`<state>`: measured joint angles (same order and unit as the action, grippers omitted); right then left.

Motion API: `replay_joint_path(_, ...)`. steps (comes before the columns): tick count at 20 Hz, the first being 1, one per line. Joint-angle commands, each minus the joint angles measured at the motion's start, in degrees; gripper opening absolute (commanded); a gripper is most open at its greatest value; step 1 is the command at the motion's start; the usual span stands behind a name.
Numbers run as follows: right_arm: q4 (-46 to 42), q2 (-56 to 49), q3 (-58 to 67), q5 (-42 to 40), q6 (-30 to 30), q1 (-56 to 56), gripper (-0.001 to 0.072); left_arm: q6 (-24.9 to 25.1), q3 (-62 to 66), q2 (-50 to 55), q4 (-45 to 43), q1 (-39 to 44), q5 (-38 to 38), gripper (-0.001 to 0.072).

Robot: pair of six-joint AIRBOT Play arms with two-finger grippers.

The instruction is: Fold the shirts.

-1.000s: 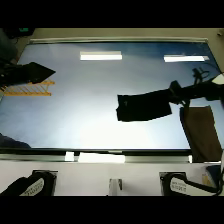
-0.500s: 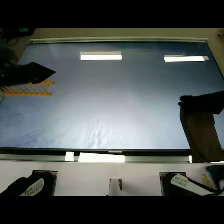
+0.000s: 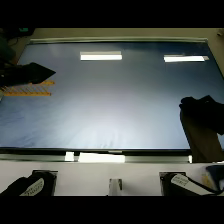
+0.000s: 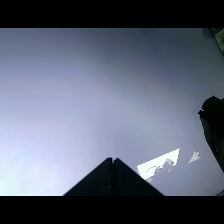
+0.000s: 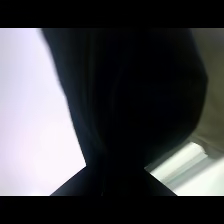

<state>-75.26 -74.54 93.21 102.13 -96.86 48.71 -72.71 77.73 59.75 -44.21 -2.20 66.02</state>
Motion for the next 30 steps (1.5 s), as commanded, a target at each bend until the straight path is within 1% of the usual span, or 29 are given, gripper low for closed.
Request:
replay_joint_path(1, -12.26, 1.70, -6.08, 2.34, -0.02, 0.13, 0.0022, 0.04, 0.00, 0.00, 0.00, -0.04, 0.68, 0.0039)
replay_joint_path(3, -13.49, 3.58, -13.20, 0.55, -0.04, 0.13, 0.0022, 0.02, 0.00, 0.00, 0.00, -0.02, 0.72, 0.0039)
replay_joint_path(6, -13.46, 5.86, -24.61, -5.84, -1.42, 0.13, 0.0022, 0.02, 0.00, 0.00, 0.00, -0.02, 0.66, 0.0039)
replay_joint_path(10, -14.03, 5.97, -34.82, -12.00, -1.79, 0.13, 0.0023, 0.00, 0.00, 0.02, 0.00, -0.02, 0.63, 0.0039)
replay_joint_path(12, -15.89, 5.97, -37.22, -13.73, -1.77, 0.13, 0.0023, -0.02, 0.02, 0.00, 0.00, -0.04, 0.52, 0.0039)
replay_joint_path(15, -20.90, 5.99, -37.33, -14.71, -0.57, 0.13, 0.0023, -0.04, 0.02, 0.02, 0.02, -0.02, 0.44, 0.0039)
replay_joint_path(18, -20.59, 5.99, -37.31, -17.03, -0.48, 0.13, 0.0024, -0.13, 0.02, 0.00, 0.07, -0.02, 0.46, 0.0039)
replay_joint_path(19, -20.59, 5.99, -37.31, -17.20, -0.48, 0.13, 0.0071, -0.74, 0.02, 0.00, 0.07, -0.02, 0.46, 0.0039)
replay_joint_path(20, -20.70, 5.99, -37.18, -17.29, -0.11, 0.13, 0.0265, -0.72, 0.02, 0.00, 0.07, -0.02, 0.46, 0.0039)
replay_joint_path(21, -20.68, 5.99, -36.35, -17.05, 1.66, 0.04, 0.0492, -0.68, 0.02, 0.02, 0.04, -0.02, 0.44, 0.0039)
replay_joint_path(22, -20.63, 5.99, -34.27, -16.33, 3.85, 0.00, 0.0628, -0.68, 0.02, 0.02, 0.02, -0.02, 0.42, 0.0038)
replay_joint_path(23, -20.76, 5.99, -31.01, -16.00, 4.26, 0.02, 0.0636, -0.66, 0.04, 0.02, 0.02, -0.02, 0.22, 0.0038)
replay_joint_path(25, -19.89, 5.99, -20.70, -17.11, 4.35, -0.13, 0.0636, -0.63, 0.48, 0.11, -0.42, 0.00, -1.46, 0.0037)
replay_joint_path(26, -18.36, 5.99, -14.36, -18.78, 4.83, -0.92, 0.0636, -0.74, 1.70, 0.70, -3.04, 0.44, -2.14, 0.0037)
replay_joint_path(27, -17.14, 5.97, -8.79, -21.03, 5.38, -2.69, 0.0636, -2.82, 4.00, 1.95, -9.33, 1.55, -2.21, 0.0036)
replay_joint_path(28, -16.20, 5.97, -3.76, -23.69, 5.42, -5.88, 0.0635, -6.36, 7.32, 4.24, -19.34, 3.76, -1.18, 0.0036)
replay_joint_path(30, -15.50, 5.97, 1.40, -27.47, 5.38, -15.56, 0.0634, -11.34, 14.21, 10.93, -40.85, 9.42, 5.09, 0.0035)
